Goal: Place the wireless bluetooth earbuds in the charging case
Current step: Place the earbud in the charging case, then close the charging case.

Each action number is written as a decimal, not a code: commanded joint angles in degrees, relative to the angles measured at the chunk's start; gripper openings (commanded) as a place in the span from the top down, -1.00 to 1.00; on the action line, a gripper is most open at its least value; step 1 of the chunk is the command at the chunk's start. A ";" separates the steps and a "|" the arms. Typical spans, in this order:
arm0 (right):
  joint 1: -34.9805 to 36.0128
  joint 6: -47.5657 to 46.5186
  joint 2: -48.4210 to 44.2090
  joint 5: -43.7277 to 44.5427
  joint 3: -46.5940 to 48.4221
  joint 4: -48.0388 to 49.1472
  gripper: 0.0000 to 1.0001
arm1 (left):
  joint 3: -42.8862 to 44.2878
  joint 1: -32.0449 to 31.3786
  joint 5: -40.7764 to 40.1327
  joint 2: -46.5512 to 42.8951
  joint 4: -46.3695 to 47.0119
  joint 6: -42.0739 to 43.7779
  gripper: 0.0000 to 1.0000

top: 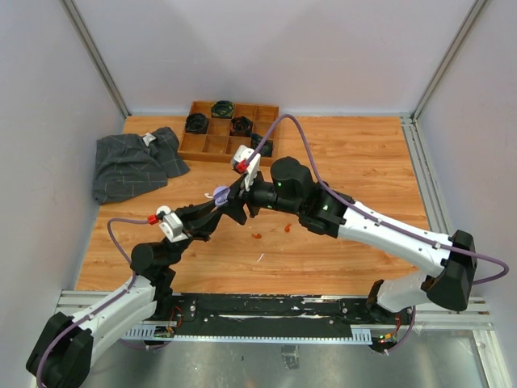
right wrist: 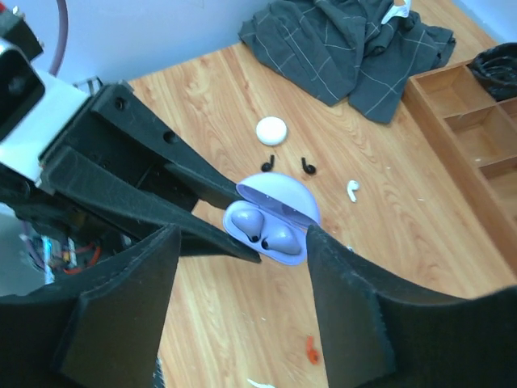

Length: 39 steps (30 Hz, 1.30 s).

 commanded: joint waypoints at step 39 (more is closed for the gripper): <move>-10.71 -36.43 5.98 -35.20 14.15 -37.35 -0.98 | 3.11 0.36 18.50 8.93 4.41 -6.07 0.99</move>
